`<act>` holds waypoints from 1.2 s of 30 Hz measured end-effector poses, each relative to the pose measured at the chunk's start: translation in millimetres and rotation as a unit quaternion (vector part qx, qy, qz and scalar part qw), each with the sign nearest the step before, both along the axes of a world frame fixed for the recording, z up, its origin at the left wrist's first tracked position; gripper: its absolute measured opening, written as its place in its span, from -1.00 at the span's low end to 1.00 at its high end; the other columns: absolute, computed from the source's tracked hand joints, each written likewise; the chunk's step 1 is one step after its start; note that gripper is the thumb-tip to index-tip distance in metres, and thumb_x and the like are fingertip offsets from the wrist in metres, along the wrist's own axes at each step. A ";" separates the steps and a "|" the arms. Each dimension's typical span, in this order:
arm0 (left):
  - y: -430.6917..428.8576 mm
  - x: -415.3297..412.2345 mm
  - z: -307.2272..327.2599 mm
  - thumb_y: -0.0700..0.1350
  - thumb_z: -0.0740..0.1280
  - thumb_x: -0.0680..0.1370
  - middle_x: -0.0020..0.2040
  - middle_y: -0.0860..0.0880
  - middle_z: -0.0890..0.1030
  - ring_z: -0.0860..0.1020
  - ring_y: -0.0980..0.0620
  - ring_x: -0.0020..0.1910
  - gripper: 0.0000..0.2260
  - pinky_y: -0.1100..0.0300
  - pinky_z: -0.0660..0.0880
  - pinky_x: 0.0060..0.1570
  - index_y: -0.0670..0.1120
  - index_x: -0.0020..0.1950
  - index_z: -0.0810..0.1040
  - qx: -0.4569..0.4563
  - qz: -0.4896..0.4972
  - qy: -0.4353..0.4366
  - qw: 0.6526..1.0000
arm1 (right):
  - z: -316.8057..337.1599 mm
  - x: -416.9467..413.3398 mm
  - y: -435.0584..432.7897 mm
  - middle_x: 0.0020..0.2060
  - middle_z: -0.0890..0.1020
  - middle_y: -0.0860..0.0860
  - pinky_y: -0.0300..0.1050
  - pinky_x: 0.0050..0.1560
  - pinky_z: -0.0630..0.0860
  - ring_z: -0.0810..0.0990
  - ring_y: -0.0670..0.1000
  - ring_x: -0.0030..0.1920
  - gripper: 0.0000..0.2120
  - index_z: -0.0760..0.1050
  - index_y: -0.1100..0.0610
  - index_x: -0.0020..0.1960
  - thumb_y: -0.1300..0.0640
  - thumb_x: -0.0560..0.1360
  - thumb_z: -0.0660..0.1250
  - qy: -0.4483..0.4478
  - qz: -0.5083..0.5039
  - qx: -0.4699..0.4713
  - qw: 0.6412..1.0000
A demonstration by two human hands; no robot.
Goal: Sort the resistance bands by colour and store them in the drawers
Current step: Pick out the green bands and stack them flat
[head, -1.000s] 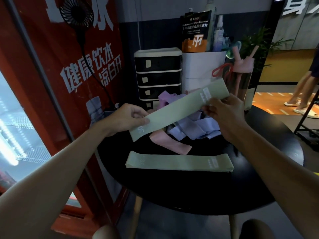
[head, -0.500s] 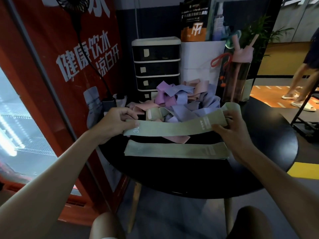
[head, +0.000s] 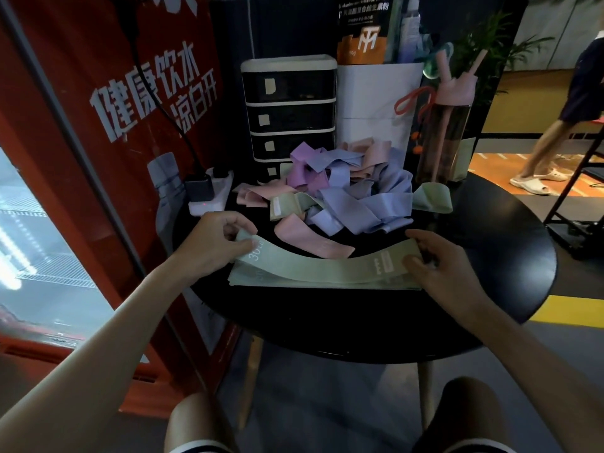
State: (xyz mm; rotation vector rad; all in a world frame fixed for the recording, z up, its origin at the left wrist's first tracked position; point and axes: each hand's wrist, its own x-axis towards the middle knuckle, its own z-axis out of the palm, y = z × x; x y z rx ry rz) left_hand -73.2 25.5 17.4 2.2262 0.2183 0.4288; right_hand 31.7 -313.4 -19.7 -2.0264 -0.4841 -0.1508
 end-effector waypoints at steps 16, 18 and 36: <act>12.9 -7.6 -31.2 0.01 0.61 0.37 0.20 0.17 0.55 0.51 0.19 0.22 -0.65 0.41 0.36 0.22 0.09 0.12 0.67 0.112 -0.164 0.071 0.978 | -7.5 2.9 -13.6 0.24 0.41 -0.26 0.10 0.40 0.21 0.35 -0.07 0.32 -0.57 0.37 -0.41 0.12 -0.05 0.40 0.47 -0.061 0.121 -0.212 0.968; 14.6 -8.2 -34.5 -0.10 0.60 0.39 0.17 0.11 0.58 0.54 0.15 0.18 -0.71 0.37 0.39 0.20 0.06 0.08 0.69 0.094 -0.160 0.064 0.981 | -9.4 4.3 -13.9 0.17 0.44 -0.30 0.14 0.37 0.30 0.44 -0.09 0.25 -0.60 0.39 -0.45 0.07 -0.05 0.40 0.45 -0.072 0.134 -0.203 0.967; 19.8 -9.0 -35.9 -0.15 0.60 0.38 0.10 0.19 0.57 0.54 0.17 0.14 -0.67 0.44 0.38 0.14 0.10 0.10 0.67 0.099 -0.154 0.043 0.982 | -15.7 18.1 -16.3 0.16 0.41 -0.36 0.13 0.42 0.19 0.35 -0.17 0.24 -0.72 0.49 -0.33 0.12 -0.10 0.45 0.42 -0.064 0.151 -0.219 0.962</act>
